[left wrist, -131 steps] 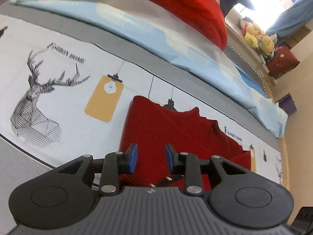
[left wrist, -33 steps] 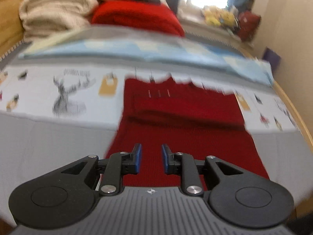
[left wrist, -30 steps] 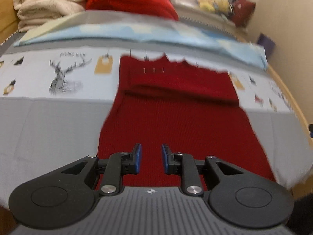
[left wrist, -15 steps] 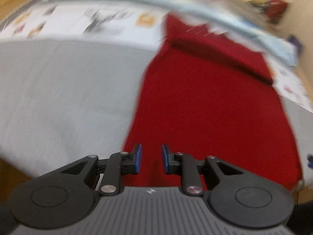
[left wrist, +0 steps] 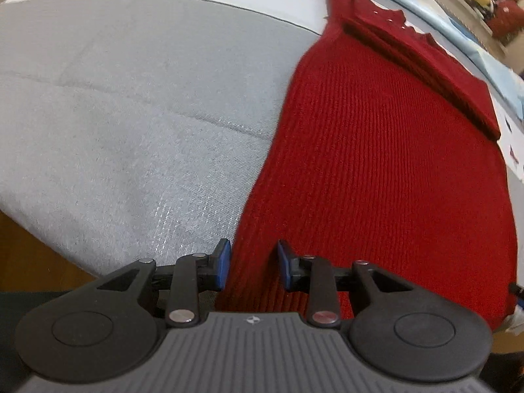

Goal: Fold small clothes

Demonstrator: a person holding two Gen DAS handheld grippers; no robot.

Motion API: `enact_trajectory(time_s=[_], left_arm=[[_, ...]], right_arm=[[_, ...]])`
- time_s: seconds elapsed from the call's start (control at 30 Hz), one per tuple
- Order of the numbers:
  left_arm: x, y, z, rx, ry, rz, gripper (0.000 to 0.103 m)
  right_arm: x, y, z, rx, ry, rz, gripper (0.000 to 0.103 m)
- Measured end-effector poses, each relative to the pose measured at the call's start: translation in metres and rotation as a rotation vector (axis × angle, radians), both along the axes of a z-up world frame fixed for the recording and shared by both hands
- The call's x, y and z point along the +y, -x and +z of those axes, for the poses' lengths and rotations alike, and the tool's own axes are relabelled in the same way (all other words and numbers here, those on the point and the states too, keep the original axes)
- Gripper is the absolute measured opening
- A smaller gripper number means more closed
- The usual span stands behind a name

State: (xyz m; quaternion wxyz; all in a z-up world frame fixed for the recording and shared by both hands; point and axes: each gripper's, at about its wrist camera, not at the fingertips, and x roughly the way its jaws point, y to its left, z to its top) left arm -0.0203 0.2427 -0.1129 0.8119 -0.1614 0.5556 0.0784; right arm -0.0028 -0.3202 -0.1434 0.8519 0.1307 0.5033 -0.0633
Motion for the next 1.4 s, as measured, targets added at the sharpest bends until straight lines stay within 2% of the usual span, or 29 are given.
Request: enact_trajectory(time_s=[0.13, 0.17, 0.2, 0.23, 0.3, 0.43, 0.5, 0.57, 0.6, 0.63, 0.7, 0.77, 0.83, 1.07, 1.13, 1.2, 1.23, 1.4], left_arm=[[-0.002, 0.0, -0.001, -0.005, -0.011, -0.001, 0.033], [-0.004, 0.0, -0.001, -0.006, -0.014, -0.006, 0.029], [-0.006, -0.002, -0.001, -0.01, -0.013, -0.013, 0.021], [-0.008, -0.002, 0.0, -0.015, -0.015, -0.023, 0.016], [-0.014, 0.002, 0.007, -0.035, -0.03, -0.057, 0.012], [-0.023, 0.01, 0.023, -0.108, -0.03, -0.104, 0.012], [-0.025, 0.01, 0.018, -0.083, -0.025, -0.115, 0.014], [-0.027, 0.006, 0.006, -0.018, -0.041, -0.133, 0.015], [-0.027, 0.007, 0.002, 0.001, -0.052, -0.14, 0.019], [-0.027, 0.007, 0.001, -0.001, -0.054, -0.14, 0.019], [-0.026, 0.006, 0.002, -0.004, -0.045, -0.137, 0.019], [-0.023, 0.007, 0.003, -0.017, -0.031, -0.119, 0.013], [-0.023, 0.009, 0.008, -0.04, -0.027, -0.116, 0.012], [-0.031, 0.018, 0.025, -0.127, -0.026, -0.151, 0.011], [-0.031, 0.016, 0.034, -0.147, 0.006, -0.146, 0.01], [-0.028, 0.017, 0.051, -0.174, 0.094, -0.135, 0.01], [-0.028, 0.018, 0.062, -0.19, 0.112, -0.142, 0.01], [-0.038, 0.03, 0.129, -0.317, 0.101, -0.237, 0.009]], right_arm=[[0.002, 0.003, 0.0, -0.017, -0.02, 0.029, 0.028], [0.002, 0.004, 0.0, -0.02, -0.026, 0.036, 0.025], [0.001, 0.004, 0.0, -0.022, -0.036, 0.042, 0.016], [0.0, 0.005, 0.001, -0.024, -0.05, 0.047, 0.013], [-0.002, 0.007, 0.006, -0.041, -0.076, 0.052, 0.012], [-0.01, 0.012, 0.017, -0.082, -0.129, 0.031, 0.012], [-0.011, 0.012, 0.012, -0.052, -0.119, 0.024, 0.016], [-0.009, 0.008, 0.003, 0.011, -0.103, 0.024, 0.02], [-0.007, 0.008, 0.0, 0.022, -0.092, 0.036, 0.02], [-0.004, 0.007, 0.001, 0.02, -0.076, 0.048, 0.023], [0.001, 0.007, 0.002, 0.019, -0.065, 0.072, 0.023], [0.0, 0.007, 0.003, 0.017, -0.066, 0.068, 0.016], [-0.002, 0.007, 0.007, -0.002, -0.084, 0.059, 0.012], [-0.009, 0.019, 0.038, -0.161, -0.167, 0.06, 0.01], [-0.014, 0.023, 0.049, -0.205, -0.223, 0.049, 0.01], [-0.019, 0.029, 0.061, -0.24, -0.311, 0.047, 0.01], [-0.02, 0.032, 0.07, -0.258, -0.342, 0.057, 0.009], [-0.031, 0.046, 0.12, -0.373, -0.439, 0.092, 0.009]])
